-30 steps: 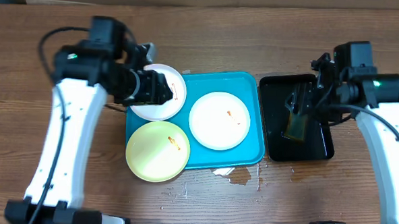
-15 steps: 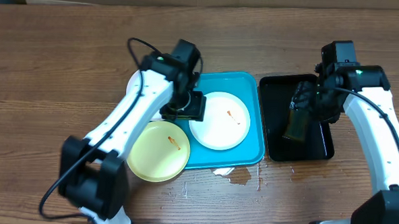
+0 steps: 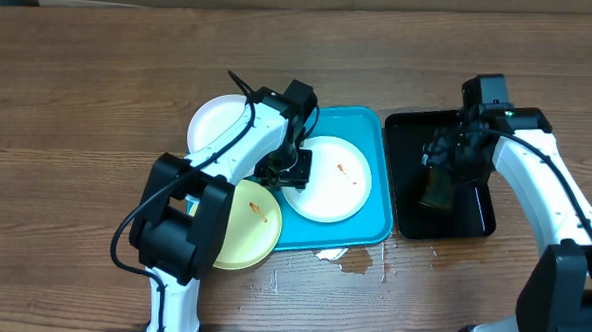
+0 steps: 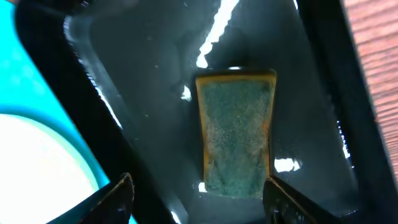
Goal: Clean dirty plates on tray and stack at the side
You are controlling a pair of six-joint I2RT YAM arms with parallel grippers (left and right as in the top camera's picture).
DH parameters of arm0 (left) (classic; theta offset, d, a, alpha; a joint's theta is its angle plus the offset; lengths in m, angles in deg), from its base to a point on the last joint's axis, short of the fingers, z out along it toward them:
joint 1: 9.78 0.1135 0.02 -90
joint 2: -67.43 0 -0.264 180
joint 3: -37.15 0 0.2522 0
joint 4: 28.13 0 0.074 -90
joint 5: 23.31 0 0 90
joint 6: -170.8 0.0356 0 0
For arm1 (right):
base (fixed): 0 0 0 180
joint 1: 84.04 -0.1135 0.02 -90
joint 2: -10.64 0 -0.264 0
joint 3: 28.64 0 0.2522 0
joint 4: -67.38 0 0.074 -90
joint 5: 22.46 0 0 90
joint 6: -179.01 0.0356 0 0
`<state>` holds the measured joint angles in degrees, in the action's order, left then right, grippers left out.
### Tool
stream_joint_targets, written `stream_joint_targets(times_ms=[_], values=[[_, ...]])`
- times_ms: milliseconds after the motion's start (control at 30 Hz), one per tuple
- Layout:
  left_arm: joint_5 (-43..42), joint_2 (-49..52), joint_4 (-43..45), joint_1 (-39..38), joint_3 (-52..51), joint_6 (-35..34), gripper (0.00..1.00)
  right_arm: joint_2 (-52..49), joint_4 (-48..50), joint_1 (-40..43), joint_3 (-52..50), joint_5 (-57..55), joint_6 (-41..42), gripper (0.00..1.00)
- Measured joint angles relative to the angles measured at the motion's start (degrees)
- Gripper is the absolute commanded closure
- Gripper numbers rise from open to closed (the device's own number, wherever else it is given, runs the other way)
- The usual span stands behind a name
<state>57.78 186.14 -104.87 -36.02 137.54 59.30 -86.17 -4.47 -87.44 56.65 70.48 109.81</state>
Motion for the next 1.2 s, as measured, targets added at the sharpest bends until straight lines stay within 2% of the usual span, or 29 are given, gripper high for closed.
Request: stream_joint_targets(times_ms=[133,167,233,467,567,633,800,967,1133,1200], values=[[0.2,0.4,1.6,0.0,0.0,-0.6,0.82,-1.1,0.2,0.0,-0.5,0.0,0.0,0.32],[0.3,0.4,1.8,0.0,0.0,-0.5,0.9,-1.2,0.2,0.0,-0.5,0.0,0.0,0.32],[1.4,0.4,2.6,0.0,0.0,0.9,0.96,-1.2,0.2,0.0,-0.5,0.0,0.0,0.32],[8.6,0.4,3.0,0.0,0.3,5.5,0.96,-1.2,0.2,0.0,-0.5,0.0,0.0,0.32],[12.2,0.5,3.2,0.1,1.5,6.8,0.75,-1.2,0.2,0.0,-0.5,0.0,0.0,0.31],[13.9,0.5,3.1,0.1,2.8,7.5,0.56,-1.2,0.2,0.0,-0.5,0.0,0.0,0.31],[15.1,0.5,1.7,0.1,7.0,8.5,0.34,-1.2,0.1,0.0,-0.5,0.0,0.0,0.3],[12.1,0.5,-3.3,0.1,8.3,8.4,0.34,-1.2,-1.5,0.0,-0.5,0.0,-0.6,0.3],[9.3,0.5,-7.8,0.1,8.3,6.6,0.46,-1.2,-3.0,0.0,-0.5,-0.2,-1.3,0.3],[8.8,0.5,-8.5,0.1,8.3,5.7,0.48,-1.2,-2.9,0.0,-0.6,-0.2,-1.4,0.3]])
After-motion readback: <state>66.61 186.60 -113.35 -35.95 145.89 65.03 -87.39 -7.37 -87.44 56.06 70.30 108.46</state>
